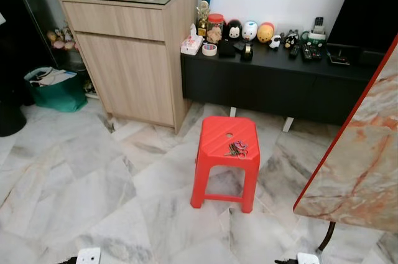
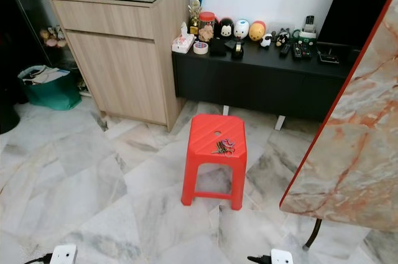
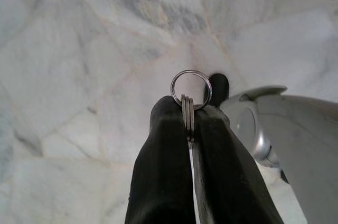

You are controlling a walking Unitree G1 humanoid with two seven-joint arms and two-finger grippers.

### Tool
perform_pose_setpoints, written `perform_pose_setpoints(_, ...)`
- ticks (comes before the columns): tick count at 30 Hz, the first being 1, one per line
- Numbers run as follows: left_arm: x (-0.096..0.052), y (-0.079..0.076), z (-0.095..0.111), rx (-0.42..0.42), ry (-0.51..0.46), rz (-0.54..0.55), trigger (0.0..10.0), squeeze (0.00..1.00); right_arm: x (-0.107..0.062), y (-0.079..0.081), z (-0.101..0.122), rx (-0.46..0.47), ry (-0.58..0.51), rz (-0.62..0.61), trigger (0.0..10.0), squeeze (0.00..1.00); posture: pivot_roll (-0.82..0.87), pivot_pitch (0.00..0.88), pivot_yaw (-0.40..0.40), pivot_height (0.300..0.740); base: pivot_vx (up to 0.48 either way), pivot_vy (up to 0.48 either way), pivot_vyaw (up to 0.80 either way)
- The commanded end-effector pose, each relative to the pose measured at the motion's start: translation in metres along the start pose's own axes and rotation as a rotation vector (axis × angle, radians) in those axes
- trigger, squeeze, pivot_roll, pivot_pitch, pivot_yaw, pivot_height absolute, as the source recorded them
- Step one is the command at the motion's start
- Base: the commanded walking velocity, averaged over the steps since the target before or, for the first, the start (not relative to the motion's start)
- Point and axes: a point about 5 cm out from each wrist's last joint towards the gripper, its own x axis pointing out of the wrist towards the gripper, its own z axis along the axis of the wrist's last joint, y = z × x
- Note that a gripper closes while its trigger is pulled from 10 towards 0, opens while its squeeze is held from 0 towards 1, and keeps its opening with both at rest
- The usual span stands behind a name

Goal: Hang keys on a hook

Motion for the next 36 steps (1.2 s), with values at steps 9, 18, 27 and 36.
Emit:
perform_pose_setpoints(9,-0.001,-0.01,-0.014,0.001,0.04,-0.009,10.0,0.0,-0.005,-0.026,-0.001,-0.028,-0.018,-0.041,10.0,0.0,0.08,0.0,-0.082,0.74,0.0,-0.283,0.0)
perform_pose_setpoints(18,0.001,-0.018,-0.008,-0.001,0.033,-0.024,10.0,0.0,-0.006,-0.027,-0.004,-0.038,-0.007,-0.044,10.0,0.0,0.09,0.0,-0.072,0.74,0.0,-0.303,0.0)
perform_pose_setpoints(27,0.0,-0.014,-0.011,0.014,0.044,-0.018,10.0,0.0,-0.007,-0.027,-0.018,-0.008,0.028,-0.064,10.0,0.0,0.09,0.0,-0.06,0.74,0.0,-0.347,0.0)
perform_pose_setpoints(36,-0.001,-0.008,-0.012,0.025,0.048,-0.012,10.0,0.0,-0.007,-0.024,-0.022,0.003,0.044,-0.053,10.0,0.0,0.09,0.0,-0.048,0.74,0.0,-0.346,-0.69)
